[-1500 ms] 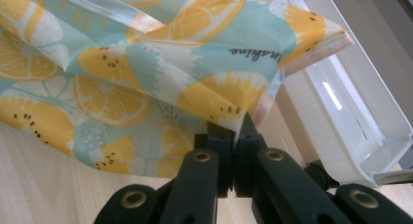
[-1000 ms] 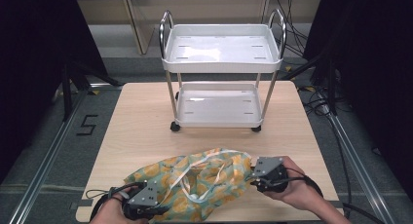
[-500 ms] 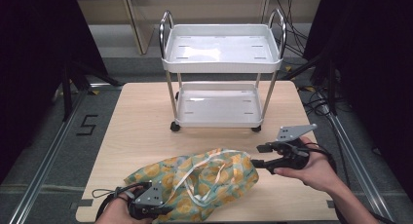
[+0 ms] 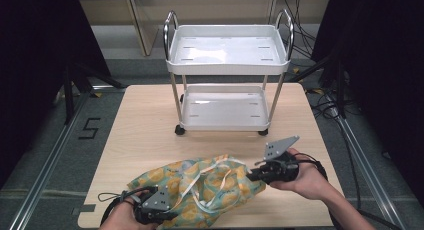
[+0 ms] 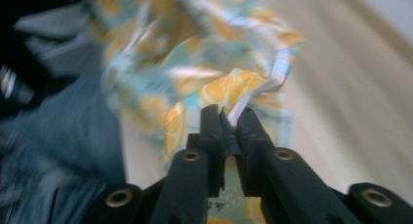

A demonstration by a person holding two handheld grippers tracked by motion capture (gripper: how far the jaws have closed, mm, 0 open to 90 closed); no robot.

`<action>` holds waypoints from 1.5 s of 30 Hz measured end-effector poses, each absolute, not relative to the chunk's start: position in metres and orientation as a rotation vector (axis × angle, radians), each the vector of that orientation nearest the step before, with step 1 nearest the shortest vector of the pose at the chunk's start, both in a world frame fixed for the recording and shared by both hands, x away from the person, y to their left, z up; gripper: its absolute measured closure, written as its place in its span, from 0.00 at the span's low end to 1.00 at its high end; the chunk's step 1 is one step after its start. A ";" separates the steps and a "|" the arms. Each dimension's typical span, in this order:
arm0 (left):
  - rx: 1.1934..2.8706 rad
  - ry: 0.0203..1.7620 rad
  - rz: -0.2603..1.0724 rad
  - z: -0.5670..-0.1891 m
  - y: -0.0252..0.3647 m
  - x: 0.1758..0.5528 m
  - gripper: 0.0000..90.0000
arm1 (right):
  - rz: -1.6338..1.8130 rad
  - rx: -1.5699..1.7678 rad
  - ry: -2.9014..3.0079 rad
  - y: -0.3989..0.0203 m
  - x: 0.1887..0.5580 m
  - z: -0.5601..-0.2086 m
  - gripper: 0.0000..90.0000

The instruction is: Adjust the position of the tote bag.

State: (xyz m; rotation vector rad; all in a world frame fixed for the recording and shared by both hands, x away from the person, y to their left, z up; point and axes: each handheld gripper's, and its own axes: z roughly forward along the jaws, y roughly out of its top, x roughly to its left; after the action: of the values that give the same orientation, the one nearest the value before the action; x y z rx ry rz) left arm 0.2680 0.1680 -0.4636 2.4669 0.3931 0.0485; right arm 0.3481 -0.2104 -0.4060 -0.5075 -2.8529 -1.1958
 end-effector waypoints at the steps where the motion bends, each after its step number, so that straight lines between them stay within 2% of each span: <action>1: 2.499 0.370 0.063 -0.464 0.170 0.270 0.97 | -1.169 -0.436 -2.866 -0.211 0.344 -0.409 0.96; 6: 2.551 0.413 0.057 -0.473 0.172 0.269 0.94 | -0.841 -0.214 -2.914 -0.214 0.325 -0.438 0.98; 9: 2.555 0.410 0.038 -0.479 0.170 0.271 0.94 | -0.709 -0.043 -2.975 -0.216 0.325 -0.457 0.98; 15: 2.547 0.446 0.081 -0.479 0.168 0.276 0.94 | -0.464 -0.156 -3.057 -0.215 0.321 -0.472 0.98; 21: 2.634 0.437 0.238 -0.478 0.165 0.291 0.95 | -0.456 -0.208 -3.219 -0.209 0.322 -0.470 0.98; 25: 2.632 0.459 0.248 -0.482 0.162 0.298 0.94 | -0.432 -0.242 -3.340 -0.207 0.323 -0.473 0.97; 28: 2.604 0.468 0.238 -0.480 0.164 0.296 0.87 | -0.488 -0.141 -3.343 -0.207 0.327 -0.475 0.92; 31: 2.542 0.466 0.184 -0.471 0.169 0.288 0.64 | -0.493 -0.273 -3.298 -0.212 0.321 -0.469 0.78; 32: 2.515 0.485 0.157 -0.468 0.171 0.285 0.57 | -0.561 -0.182 -3.278 -0.214 0.325 -0.467 0.73; 34: 2.491 0.457 0.138 -0.459 0.176 0.278 0.49 | -0.625 -0.207 -3.242 -0.218 0.325 -0.458 0.68; 37: 2.381 0.505 0.102 -0.447 0.182 0.269 0.44 | -0.799 -0.343 -3.202 -0.226 0.325 -0.440 0.60; 39: 2.334 0.509 0.109 -0.437 0.185 0.268 0.43 | -0.892 -0.375 -3.180 -0.231 0.329 -0.427 0.58; 45: 2.223 0.539 0.131 -0.421 0.179 0.281 0.47 | -1.143 -0.533 -3.097 -0.230 0.343 -0.405 0.52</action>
State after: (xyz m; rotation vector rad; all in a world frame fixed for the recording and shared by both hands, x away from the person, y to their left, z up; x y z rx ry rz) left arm 0.2809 0.1790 -0.4213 2.2229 0.5386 0.1306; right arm 0.3427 -0.2305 -0.4046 -0.5328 -3.0970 -1.1430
